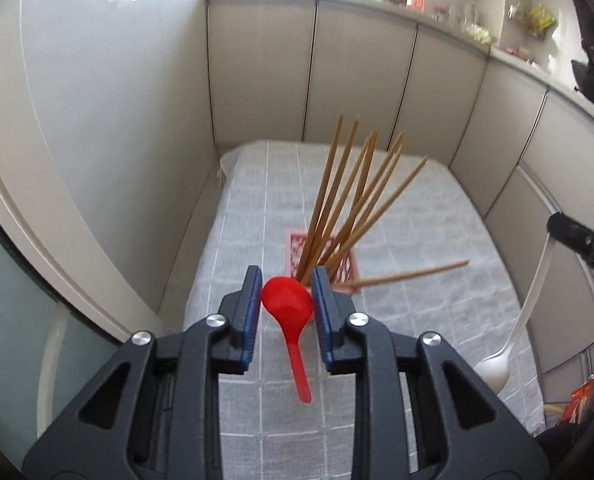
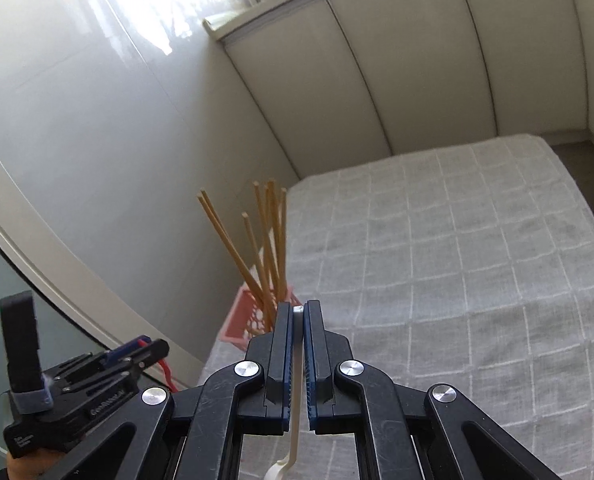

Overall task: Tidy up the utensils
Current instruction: 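Lower the red spoon into the basket with the left gripper while the right lowers the white spoon in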

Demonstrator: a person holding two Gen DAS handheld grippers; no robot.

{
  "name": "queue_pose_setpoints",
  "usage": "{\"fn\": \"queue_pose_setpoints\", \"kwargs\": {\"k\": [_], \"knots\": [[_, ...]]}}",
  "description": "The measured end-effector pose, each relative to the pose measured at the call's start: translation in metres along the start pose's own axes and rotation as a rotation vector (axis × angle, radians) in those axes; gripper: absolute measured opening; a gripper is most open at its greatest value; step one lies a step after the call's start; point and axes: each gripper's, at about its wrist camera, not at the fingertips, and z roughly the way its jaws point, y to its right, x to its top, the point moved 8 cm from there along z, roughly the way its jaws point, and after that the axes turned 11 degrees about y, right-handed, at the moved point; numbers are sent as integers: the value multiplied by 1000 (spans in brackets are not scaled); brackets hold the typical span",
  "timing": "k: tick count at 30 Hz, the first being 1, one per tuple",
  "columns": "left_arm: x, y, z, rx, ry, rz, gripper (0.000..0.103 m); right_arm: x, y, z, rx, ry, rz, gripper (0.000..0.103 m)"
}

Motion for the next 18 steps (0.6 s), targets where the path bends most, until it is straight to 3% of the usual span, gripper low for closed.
{"fn": "queue_pose_setpoints", "kwargs": {"k": [7, 13, 15, 18], "knots": [[67, 1, -31, -24, 237, -21, 27, 35, -23, -6, 42, 82, -6, 4], [82, -4, -16, -1, 375, -41, 27, 56, -37, 2, 65, 123, -17, 4], [78, -5, -4, 27, 387, -25, 27, 63, -41, 7, 68, 138, -18, 4], [69, -8, 21, 32, 335, -19, 27, 70, -45, 17, 79, 152, -11, 4]]}}
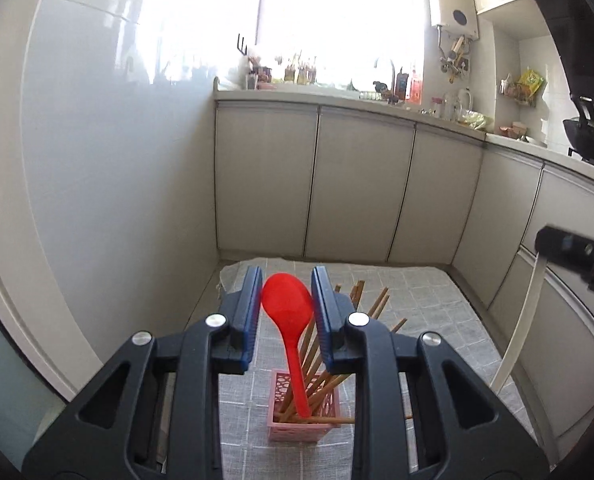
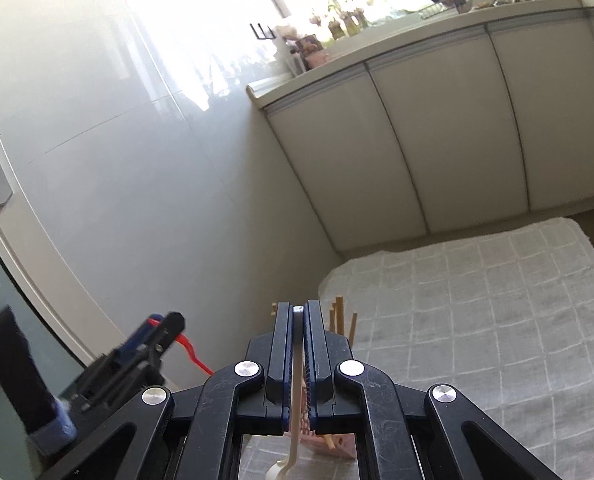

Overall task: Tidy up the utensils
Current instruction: 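Lower the red spoon into the basket with the left gripper while the right lowers the white spoon in, then open both grippers to release the spoons into the basket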

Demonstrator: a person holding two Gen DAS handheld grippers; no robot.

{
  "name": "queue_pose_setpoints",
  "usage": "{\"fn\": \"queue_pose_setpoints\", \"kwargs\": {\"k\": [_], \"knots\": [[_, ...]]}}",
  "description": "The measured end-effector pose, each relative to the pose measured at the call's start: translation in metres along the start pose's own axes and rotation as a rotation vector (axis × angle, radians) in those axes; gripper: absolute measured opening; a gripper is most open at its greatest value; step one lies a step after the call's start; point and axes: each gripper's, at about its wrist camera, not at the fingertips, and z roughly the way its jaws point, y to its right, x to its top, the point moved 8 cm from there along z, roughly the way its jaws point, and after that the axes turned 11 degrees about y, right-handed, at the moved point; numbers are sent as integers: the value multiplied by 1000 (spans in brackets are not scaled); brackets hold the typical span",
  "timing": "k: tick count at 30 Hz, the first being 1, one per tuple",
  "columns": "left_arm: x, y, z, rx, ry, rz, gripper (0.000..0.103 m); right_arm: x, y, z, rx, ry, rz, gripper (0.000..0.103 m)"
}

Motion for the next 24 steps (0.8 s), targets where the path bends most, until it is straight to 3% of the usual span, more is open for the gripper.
{"fn": "queue_pose_setpoints", "kwargs": {"k": [7, 15, 19, 24], "knots": [[-31, -7, 32, 13, -96, -14, 27, 0, -2, 21, 7, 13, 11, 4], [-40, -4, 37, -10, -123, -33, 28, -6, 3, 28, -17, 21, 4, 4], [-42, -5, 29, -18, -136, -52, 49, -6, 1, 30, -28, 26, 6, 4], [-41, -30, 8, 35, -145, -120, 60, -4, -10, 38, -56, 65, -6, 4]]}}
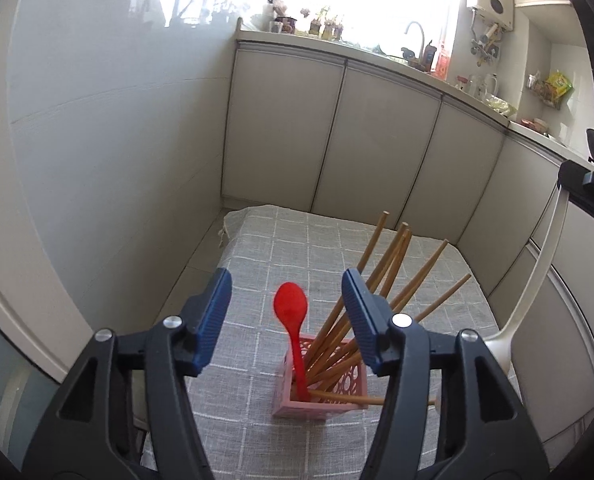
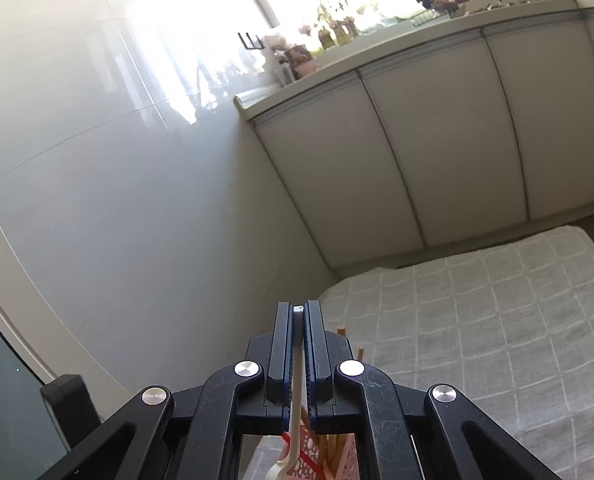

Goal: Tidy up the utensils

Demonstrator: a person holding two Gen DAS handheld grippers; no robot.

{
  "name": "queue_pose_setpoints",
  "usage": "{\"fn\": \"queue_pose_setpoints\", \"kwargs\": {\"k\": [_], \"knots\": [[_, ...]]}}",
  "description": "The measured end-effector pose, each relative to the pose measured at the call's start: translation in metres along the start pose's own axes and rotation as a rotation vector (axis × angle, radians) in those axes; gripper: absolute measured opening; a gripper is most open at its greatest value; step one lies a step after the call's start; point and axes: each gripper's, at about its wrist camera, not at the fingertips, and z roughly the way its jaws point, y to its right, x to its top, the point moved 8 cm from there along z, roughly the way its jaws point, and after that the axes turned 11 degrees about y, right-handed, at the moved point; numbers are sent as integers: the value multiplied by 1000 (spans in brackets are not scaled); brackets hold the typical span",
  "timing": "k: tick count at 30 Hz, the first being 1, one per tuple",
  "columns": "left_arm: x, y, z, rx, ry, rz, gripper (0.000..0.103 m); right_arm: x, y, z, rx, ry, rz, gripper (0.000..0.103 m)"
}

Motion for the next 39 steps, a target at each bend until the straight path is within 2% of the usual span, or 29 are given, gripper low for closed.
{"fn": "queue_pose_setpoints", "kwargs": {"k": [7, 10, 18, 26, 28, 30, 34, 39], "knots": [[-25, -39, -6, 126, -106, -18, 62, -21, -31, 30, -102, 57, -113, 4], [-37, -47, -2, 148, -158, -8, 62, -33, -37, 44, -172, 78, -189, 4], [-54, -48, 8, 137, -246, 8, 62, -64, -29, 69, -298, 73, -246, 4], [-56, -45, 9, 117, -257, 9, 63, -80, -20, 78, -325, 43, -232, 5], [-57, -44, 9, 115, -257, 12, 64, -81, -18, 78, -330, 32, -221, 14], [-56, -44, 8, 121, -253, 15, 67, -79, -15, 75, -316, 29, -196, 43], [-57, -41, 5, 116, -254, 12, 73, -68, -20, 60, -303, 37, -197, 56], [-55, -28, -9, 102, -255, -13, 84, -47, -15, 18, -288, 47, -186, 86]]}}
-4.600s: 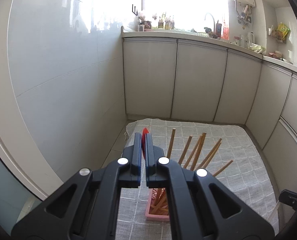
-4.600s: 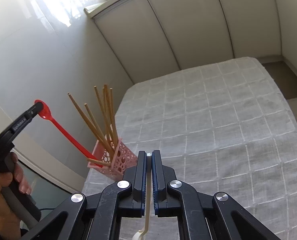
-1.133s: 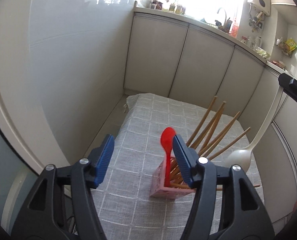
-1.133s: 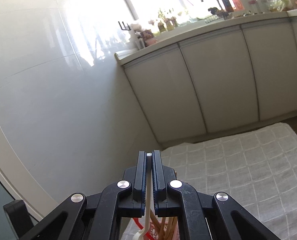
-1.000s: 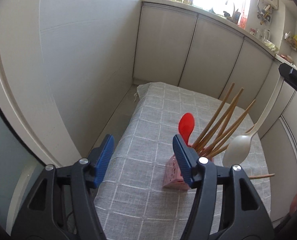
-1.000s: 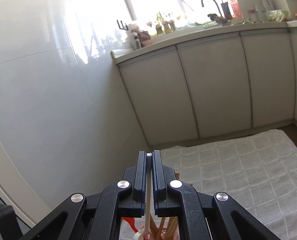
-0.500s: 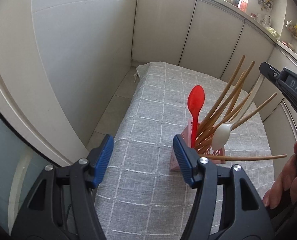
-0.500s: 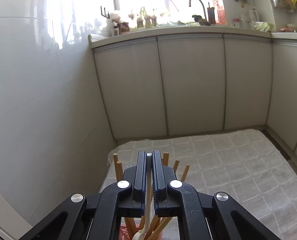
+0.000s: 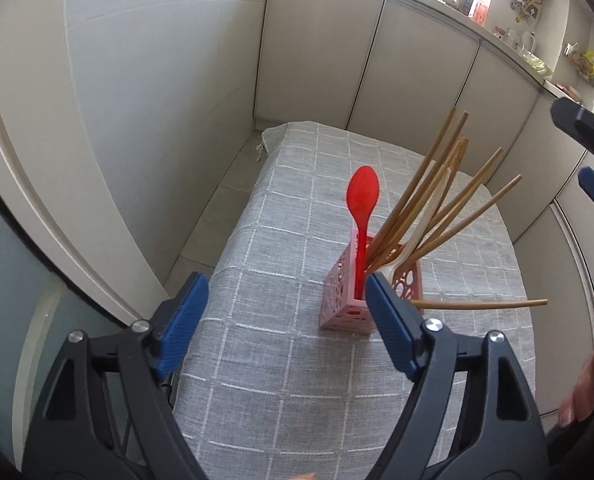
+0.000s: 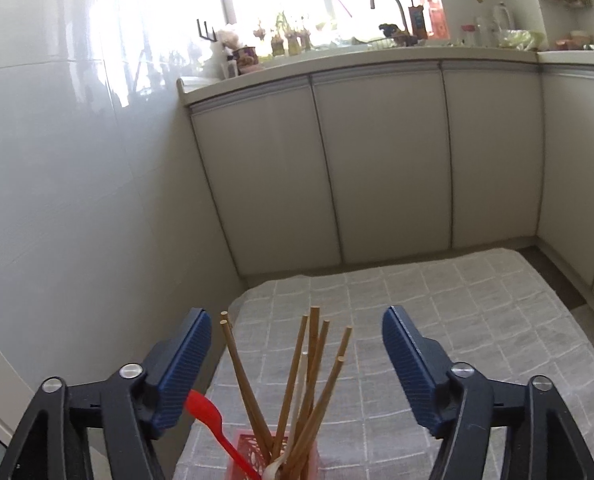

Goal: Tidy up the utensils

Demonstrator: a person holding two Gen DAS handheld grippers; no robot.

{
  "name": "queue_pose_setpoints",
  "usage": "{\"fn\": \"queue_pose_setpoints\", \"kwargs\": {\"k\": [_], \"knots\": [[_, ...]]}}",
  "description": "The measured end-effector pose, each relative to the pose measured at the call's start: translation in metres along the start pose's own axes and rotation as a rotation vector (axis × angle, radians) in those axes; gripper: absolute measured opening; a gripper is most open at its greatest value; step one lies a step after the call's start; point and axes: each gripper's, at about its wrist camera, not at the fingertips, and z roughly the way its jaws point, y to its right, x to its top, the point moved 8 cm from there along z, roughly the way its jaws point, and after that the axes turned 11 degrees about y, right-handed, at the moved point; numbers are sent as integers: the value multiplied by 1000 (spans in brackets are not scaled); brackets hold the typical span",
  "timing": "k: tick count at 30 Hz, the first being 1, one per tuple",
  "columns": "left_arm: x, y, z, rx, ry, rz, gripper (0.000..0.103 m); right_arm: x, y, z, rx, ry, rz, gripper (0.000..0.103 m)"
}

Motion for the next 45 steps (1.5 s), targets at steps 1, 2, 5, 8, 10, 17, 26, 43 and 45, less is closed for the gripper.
{"fn": "queue_pose_setpoints", "kwargs": {"k": [1, 2, 5, 8, 10, 17, 26, 43, 45], "knots": [[-1, 3, -5, -2, 4, 2, 86, 3, 6, -10, -5, 2, 0, 88], [-3, 8, -9, -2, 6, 11, 90, 5, 13, -19, -13, -4, -3, 94], [-8, 21, -25, 12, 10, 49, 102, 7, 35, -46, -39, -29, -21, 103], [-14, 39, -47, -31, 17, 66, 102, 1, 57, -71, -86, -92, -66, 103], [-21, 52, -61, -35, -10, 114, 102, -4, 70, -88, -103, -140, -89, 103], [-32, 74, -119, -55, 24, 113, 102, 1, 107, -160, -134, -194, -133, 103], [-43, 89, -152, -7, 114, 170, 102, -12, 137, -198, -188, -212, -138, 103], [-42, 95, -153, -1, 136, 177, 102, -21, 134, -186, -170, -239, -149, 103], [-42, 95, -153, -2, 138, 179, 102, -21, 134, -186, -170, -239, -147, 103]]}}
